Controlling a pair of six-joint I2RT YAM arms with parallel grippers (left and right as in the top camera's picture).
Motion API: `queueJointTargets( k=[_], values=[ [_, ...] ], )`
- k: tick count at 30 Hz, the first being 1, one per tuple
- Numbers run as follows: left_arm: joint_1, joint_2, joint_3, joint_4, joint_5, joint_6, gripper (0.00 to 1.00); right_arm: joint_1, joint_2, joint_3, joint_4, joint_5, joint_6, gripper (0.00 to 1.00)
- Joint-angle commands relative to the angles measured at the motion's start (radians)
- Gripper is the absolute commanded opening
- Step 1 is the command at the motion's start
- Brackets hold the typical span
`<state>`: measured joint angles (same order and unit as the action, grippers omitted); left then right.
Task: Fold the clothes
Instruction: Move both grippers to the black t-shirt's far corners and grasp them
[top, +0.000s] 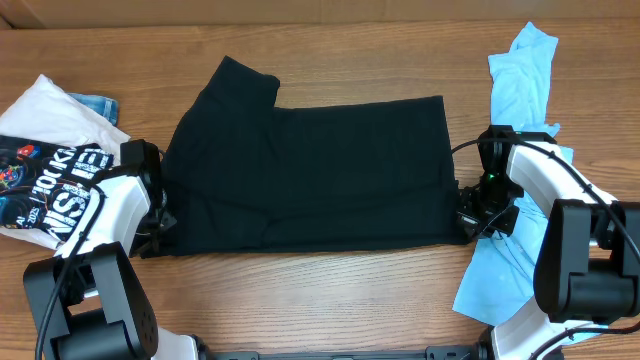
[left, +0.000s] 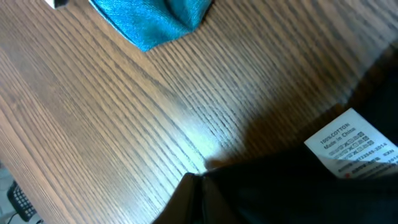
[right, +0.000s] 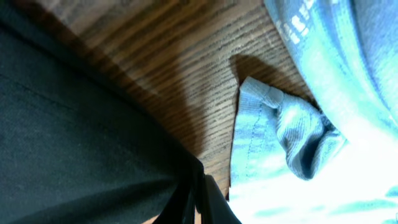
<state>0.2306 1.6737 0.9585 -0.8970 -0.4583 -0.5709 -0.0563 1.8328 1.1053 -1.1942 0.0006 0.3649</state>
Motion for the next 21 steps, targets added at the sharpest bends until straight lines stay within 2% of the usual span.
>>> queueJointTargets(
  k=[1, 3, 4, 6, 9, 13, 18, 20, 21],
  values=[
    [0.005, 0.000, 0.016, 0.009, -0.082, -0.008, 0.21, -0.005, -0.043, 0.007, 0.013, 0.072, 0.010, 0.10],
    [0.005, 0.000, 0.024, 0.011, -0.072, -0.004, 0.40, -0.005, -0.076, 0.007, 0.019, 0.073, 0.010, 0.16],
    [0.005, 0.000, 0.029, 0.010, -0.068, -0.002, 0.46, -0.005, -0.088, 0.007, 0.022, 0.073, 0.010, 0.18],
    [0.005, -0.001, 0.040, 0.005, -0.064, 0.000, 0.48, -0.005, -0.121, 0.007, 0.031, 0.073, 0.010, 0.21],
    [0.005, -0.001, 0.068, 0.000, -0.032, 0.022, 0.49, -0.005, -0.170, 0.007, 0.041, 0.066, 0.010, 0.30],
    [0.005, -0.002, 0.109, 0.000, 0.036, 0.050, 0.49, -0.005, -0.208, 0.007, 0.045, 0.066, 0.006, 0.31],
    [0.005, -0.017, 0.173, 0.016, 0.272, 0.168, 0.50, -0.005, -0.236, 0.007, 0.123, -0.032, -0.061, 0.32],
    [0.004, -0.029, 0.196, 0.066, 0.432, 0.255, 0.56, -0.005, -0.238, 0.007, 0.187, -0.108, -0.085, 0.36],
    [0.001, -0.032, 0.212, 0.116, 0.547, 0.338, 0.62, -0.005, -0.238, 0.007, 0.215, -0.129, -0.086, 0.37]
  ],
)
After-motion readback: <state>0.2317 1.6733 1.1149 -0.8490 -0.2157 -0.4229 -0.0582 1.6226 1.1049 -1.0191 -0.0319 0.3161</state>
